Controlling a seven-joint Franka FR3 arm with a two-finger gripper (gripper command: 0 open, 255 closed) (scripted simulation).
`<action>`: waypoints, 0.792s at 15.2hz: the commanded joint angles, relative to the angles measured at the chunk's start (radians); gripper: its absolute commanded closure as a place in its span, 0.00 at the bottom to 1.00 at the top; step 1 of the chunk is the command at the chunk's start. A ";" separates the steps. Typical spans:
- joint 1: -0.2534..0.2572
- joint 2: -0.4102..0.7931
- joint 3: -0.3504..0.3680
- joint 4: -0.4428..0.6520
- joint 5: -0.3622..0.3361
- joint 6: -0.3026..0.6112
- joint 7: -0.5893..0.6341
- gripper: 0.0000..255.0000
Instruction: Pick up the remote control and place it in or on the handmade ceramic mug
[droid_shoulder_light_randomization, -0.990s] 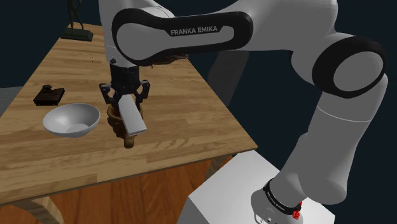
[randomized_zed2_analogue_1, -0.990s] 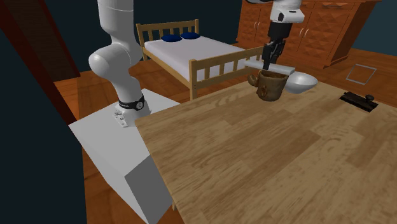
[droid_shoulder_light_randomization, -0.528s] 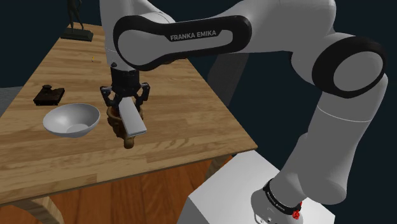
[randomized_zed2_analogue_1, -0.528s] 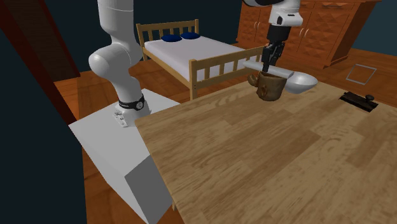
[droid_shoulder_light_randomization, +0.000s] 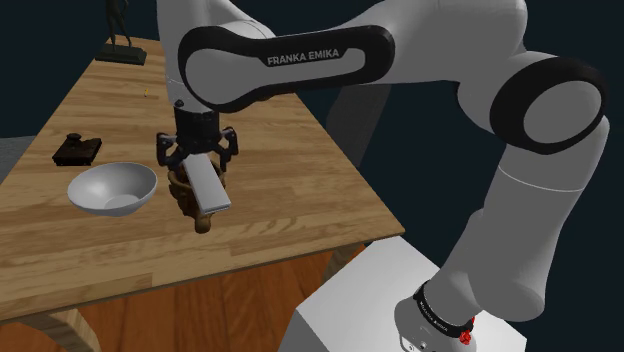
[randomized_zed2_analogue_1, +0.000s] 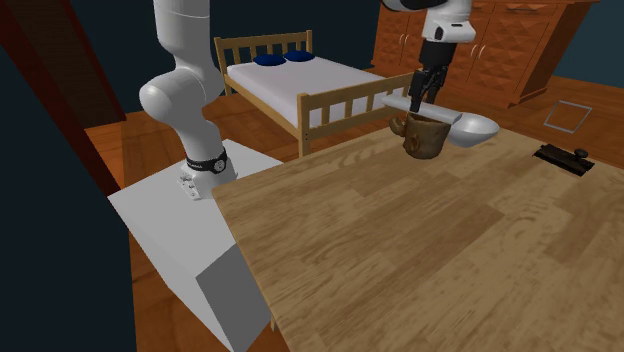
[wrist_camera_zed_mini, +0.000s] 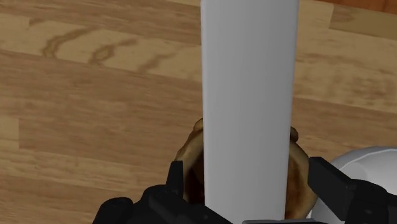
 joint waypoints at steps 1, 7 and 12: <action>0.001 -0.005 0.001 0.028 0.002 -0.032 -0.002 0.00; 0.004 -0.012 0.004 0.112 0.006 -0.123 -0.006 0.00; 0.004 -0.011 0.004 0.112 0.006 -0.123 -0.006 0.00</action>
